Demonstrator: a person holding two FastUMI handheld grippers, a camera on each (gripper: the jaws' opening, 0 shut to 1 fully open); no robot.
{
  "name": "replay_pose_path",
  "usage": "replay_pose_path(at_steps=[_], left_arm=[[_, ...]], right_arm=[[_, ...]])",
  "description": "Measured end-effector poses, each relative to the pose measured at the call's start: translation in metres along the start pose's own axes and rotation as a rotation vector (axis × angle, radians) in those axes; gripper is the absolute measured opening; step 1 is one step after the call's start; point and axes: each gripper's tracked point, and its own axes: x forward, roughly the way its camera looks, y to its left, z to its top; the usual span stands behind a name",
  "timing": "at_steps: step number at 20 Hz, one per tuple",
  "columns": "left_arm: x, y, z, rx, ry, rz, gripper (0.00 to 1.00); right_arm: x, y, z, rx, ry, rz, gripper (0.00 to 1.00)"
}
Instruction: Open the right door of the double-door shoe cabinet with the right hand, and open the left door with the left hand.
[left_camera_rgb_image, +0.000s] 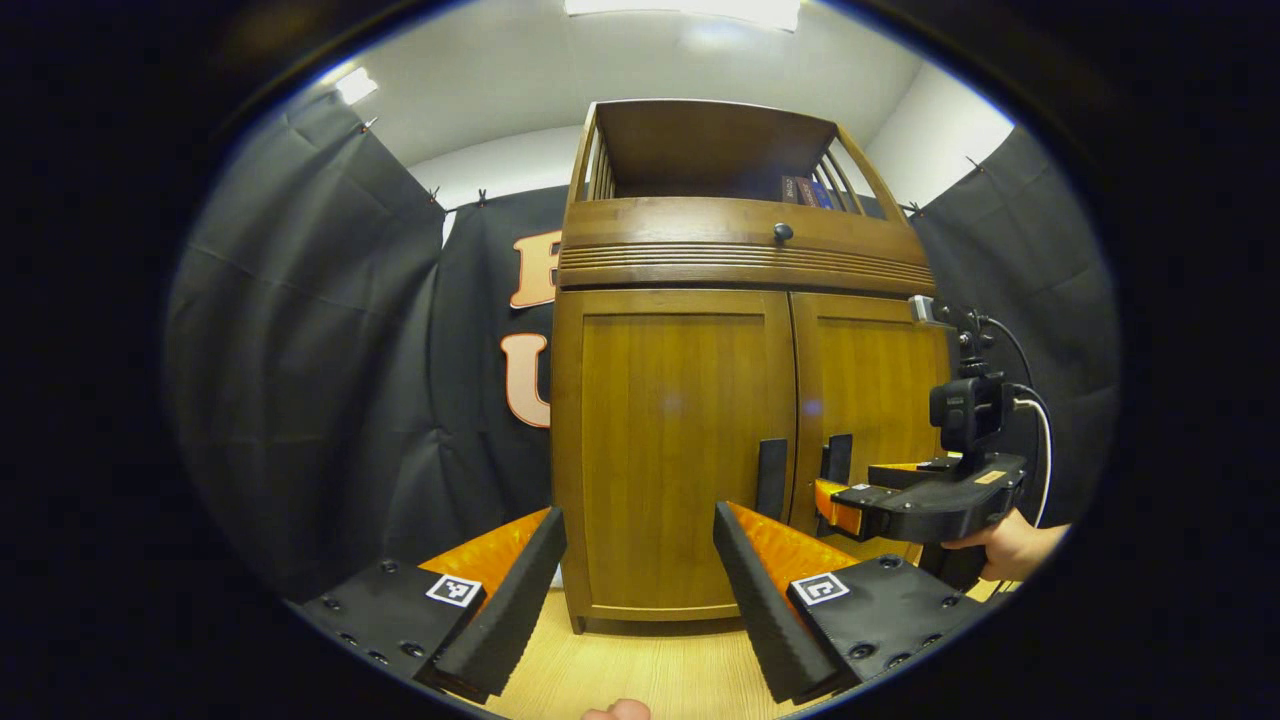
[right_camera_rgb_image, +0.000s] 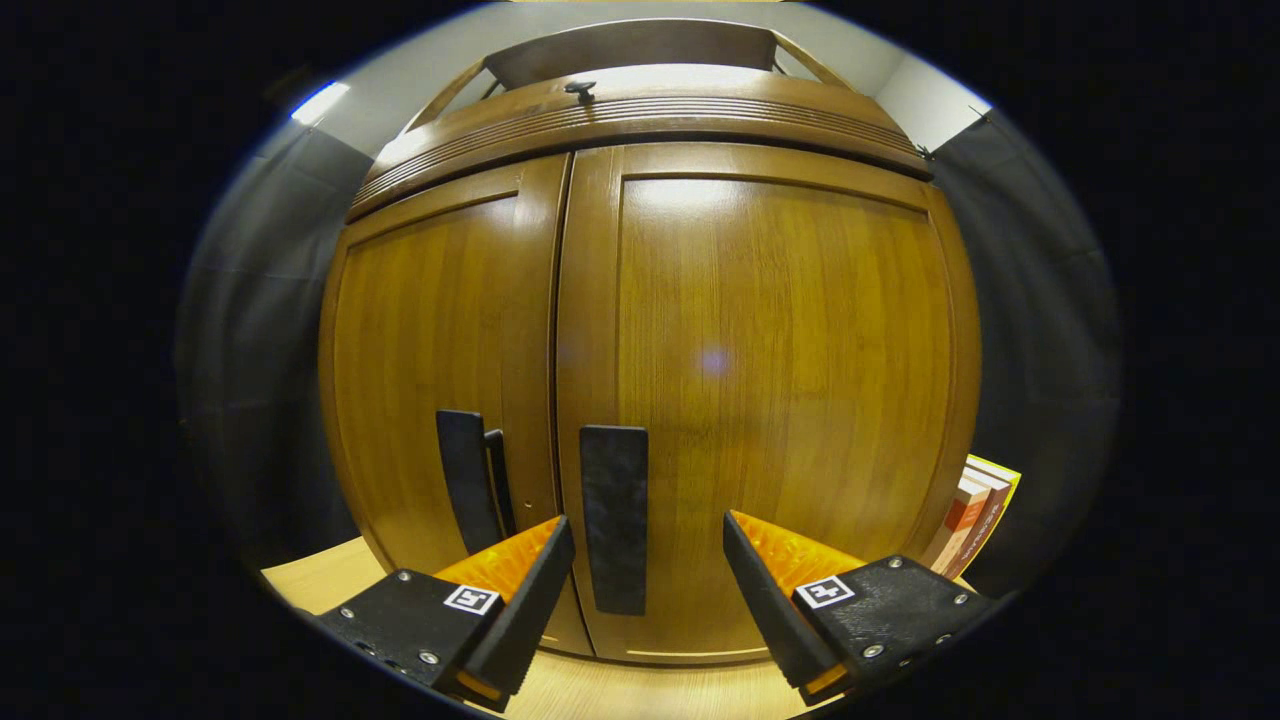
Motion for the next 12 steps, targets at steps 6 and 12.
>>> replay_pose_path(at_steps=[6,12], left_arm=[[0.001,0.002,0.003,0.01,-0.006,0.007,0.96],[0.003,0.005,0.0,0.007,-0.005,0.013,0.94]], right_arm=[[0.014,0.004,-0.001,0.052,0.011,-0.005,0.71],[0.023,0.015,-0.005,0.042,0.023,0.006,0.36]])
